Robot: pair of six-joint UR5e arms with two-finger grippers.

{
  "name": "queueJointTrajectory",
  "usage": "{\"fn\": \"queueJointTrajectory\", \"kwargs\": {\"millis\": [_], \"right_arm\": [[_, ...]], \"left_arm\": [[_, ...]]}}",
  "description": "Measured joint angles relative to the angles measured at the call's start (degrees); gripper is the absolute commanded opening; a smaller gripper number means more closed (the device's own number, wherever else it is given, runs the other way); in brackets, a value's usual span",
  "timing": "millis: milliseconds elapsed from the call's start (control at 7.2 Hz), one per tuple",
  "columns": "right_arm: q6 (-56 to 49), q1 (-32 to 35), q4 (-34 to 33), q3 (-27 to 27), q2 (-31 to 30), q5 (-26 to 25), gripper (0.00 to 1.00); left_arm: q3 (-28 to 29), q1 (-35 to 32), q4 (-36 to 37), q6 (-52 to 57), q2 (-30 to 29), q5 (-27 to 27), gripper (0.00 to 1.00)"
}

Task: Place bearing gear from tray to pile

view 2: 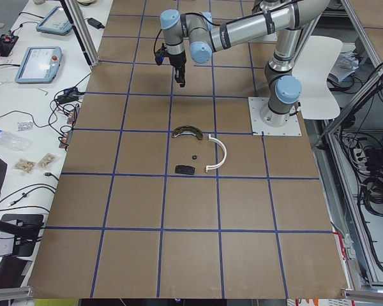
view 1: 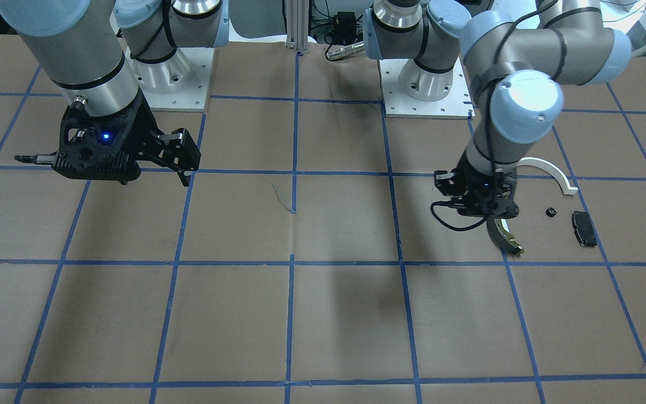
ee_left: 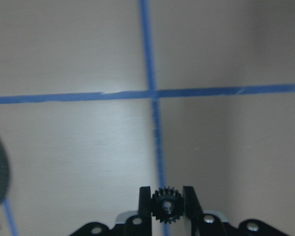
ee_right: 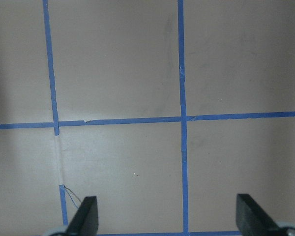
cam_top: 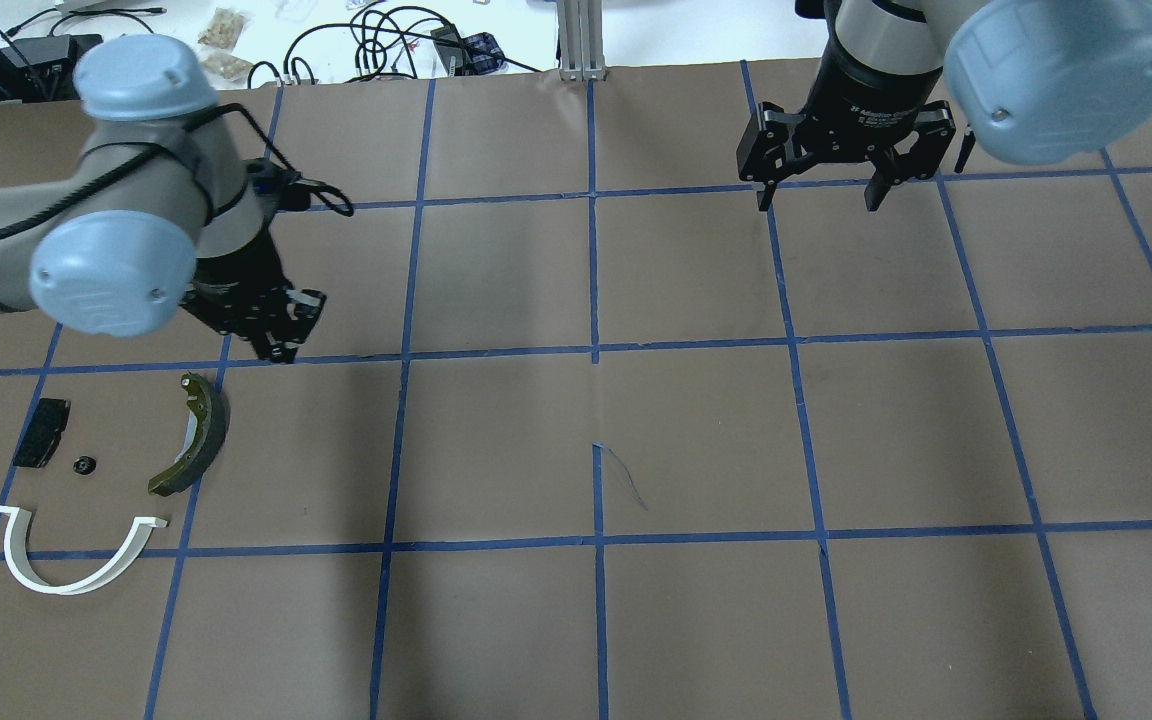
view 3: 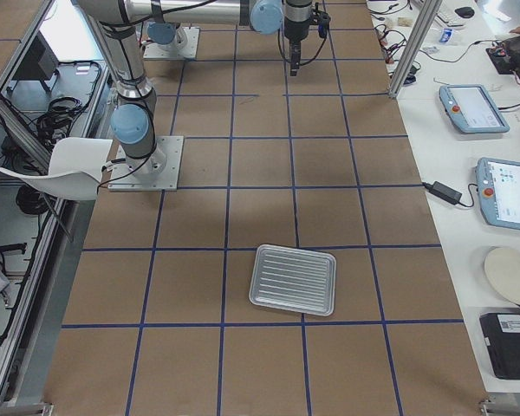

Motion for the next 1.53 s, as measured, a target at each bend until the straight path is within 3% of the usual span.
{"fn": "queueJointTrajectory", "kwargs": {"millis": [139, 278, 556, 694, 833, 1250, 1389, 1528], "right_arm": [[0.0, 0.0, -0.04, 0.03, -0.03, 0.0, 1.0], [-0.03, 0.0, -0.09, 0.0, -0.06, 0.0, 1.0], [-0.05, 0.0, -0.09, -0.02, -0.16, 0.0, 1.0], [-0.06, 0.0, -0.08, -0.01, -0.15, 0.0, 1.0], [-0.06, 0.0, -0.06, -0.04, -0.16, -0.02, 1.0], [-0.06, 0.0, 0.0, -0.12, -0.3, -0.08, 1.0], [-0.06, 0.0, 0.0, -0.18, -0.31, -0.09, 1.0], [-0.06, 0.01, 0.02, -0.16, -0.32, -0.09, 1.0]], "left_arm": [[-3.54, 7.98, 5.39, 10.66, 0.29, 3.18, 0.0], [-8.2, 16.15, 14.53, 19.74, -0.64, 2.46, 0.0], [-17.27, 25.18, 30.35, 27.22, -3.04, -3.57, 0.0], [-19.57, 26.47, 34.7, 27.94, -4.06, -4.69, 0.36], [-20.36, 26.99, 36.49, 28.2, -4.71, -4.98, 0.99], [-19.16, 26.98, 36.58, 28.37, -4.3, -4.67, 1.0], [-16.09, 25.95, 32.16, 27.5, -3.18, -4.72, 1.0], [-10.56, 23.78, 22.82, 24.44, -1.7, -4.95, 1.0]]}}
